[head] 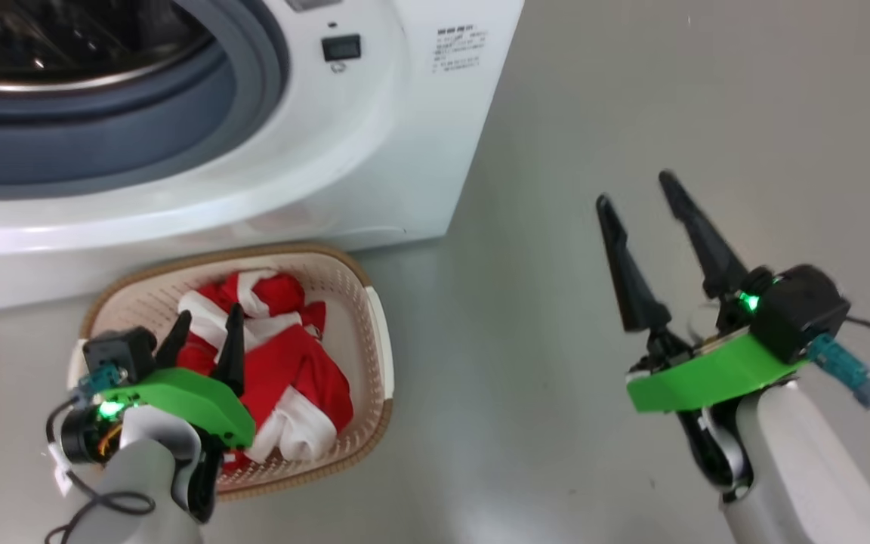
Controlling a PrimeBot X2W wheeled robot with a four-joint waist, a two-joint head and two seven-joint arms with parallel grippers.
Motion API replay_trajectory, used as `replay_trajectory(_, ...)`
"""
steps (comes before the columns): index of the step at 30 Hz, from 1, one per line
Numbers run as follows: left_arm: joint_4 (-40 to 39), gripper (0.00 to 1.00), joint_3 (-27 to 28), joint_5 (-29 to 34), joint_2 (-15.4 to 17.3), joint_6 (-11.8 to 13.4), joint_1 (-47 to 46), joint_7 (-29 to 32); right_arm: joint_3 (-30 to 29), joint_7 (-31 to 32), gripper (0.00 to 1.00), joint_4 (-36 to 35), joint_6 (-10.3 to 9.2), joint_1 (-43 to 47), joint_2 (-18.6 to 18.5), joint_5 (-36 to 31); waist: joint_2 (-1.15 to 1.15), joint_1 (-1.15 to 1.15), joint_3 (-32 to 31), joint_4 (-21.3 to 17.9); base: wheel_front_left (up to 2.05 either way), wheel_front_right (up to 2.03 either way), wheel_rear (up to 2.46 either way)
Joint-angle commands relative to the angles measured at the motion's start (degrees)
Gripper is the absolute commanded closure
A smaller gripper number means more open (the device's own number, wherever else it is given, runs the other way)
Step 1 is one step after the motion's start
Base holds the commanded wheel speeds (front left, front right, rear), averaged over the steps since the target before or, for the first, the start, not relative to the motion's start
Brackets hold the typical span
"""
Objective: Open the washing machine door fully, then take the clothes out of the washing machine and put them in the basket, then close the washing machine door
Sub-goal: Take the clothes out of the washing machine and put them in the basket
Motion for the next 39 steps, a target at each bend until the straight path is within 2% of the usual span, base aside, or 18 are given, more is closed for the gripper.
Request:
replay_trajectory(1,-2.52,0.00,1.95,0.94,1.09,-0.31,2.64,-0.70,1.60,-0.36,0.00,-0.91,0.39,2.04,0.33,-0.55,0.00,0.00,-3.96,1.94,0.00,0.00,0.00)
replay_trajectory(9,-17.25,0.00,7.75,4.33,-0.13,-0.24,11.69,-0.70,2.60,-0.36,0.00,1.23,0.39,4.24,0.33,-1.15,0.00,0.00,-11.30,4.50,0.00,0.00,0.00)
replay_trajectory(20,-35.54,0.00,10.87,9.82,-0.95,-0.10,20.88,-0.70,1.32,-0.36,0.00,1.48,0.39,6.24,0.33,-1.45,0.00,0.00,-17.15,6.01,0.00,0.00,0.00)
replay_trajectory(23,-38.92,0.00,10.39,11.66,-0.98,-0.14,23.38,-0.70,1.09,-0.36,0.00,1.19,0.39,6.79,0.33,-1.11,0.00,0.00,-18.51,5.83,0.00,0.00,0.00)
replay_trajectory(30,-45.59,0.00,11.14,11.62,-1.02,-0.20,29.12,-0.70,0.18,-0.36,0.00,0.39,0.39,8.83,0.33,-0.88,0.00,0.00,-21.83,5.38,0.00,0.00,0.00)
replay_trajectory(39,-50.30,0.00,10.34,10.47,-1.03,-0.29,34.53,-0.70,-0.55,-0.36,0.00,1.06,0.39,12.00,0.33,-1.00,0.00,0.00,-25.75,4.72,0.00,0.00,0.00)
